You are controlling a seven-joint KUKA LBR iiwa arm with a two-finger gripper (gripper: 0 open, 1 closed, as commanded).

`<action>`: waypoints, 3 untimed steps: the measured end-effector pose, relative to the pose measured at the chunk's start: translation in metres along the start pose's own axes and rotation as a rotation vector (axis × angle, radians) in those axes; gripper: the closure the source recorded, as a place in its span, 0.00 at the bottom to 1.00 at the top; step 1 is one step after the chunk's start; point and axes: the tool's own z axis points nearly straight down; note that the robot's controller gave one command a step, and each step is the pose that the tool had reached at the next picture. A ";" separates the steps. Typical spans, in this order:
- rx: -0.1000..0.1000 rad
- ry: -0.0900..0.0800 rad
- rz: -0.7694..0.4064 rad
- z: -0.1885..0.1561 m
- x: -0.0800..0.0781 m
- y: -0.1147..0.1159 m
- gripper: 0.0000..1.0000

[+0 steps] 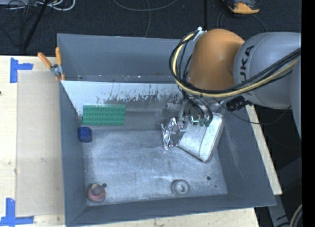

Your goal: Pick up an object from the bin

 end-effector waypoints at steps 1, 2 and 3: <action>0.001 -0.013 -0.346 0.091 0.009 -0.048 0.00; -0.001 -0.017 -0.344 0.089 0.007 -0.047 1.00; 0.005 -0.016 -0.580 -0.078 0.027 -0.059 1.00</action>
Offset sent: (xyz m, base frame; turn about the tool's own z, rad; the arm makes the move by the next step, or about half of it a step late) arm -0.0114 -0.0493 -0.0939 -0.3484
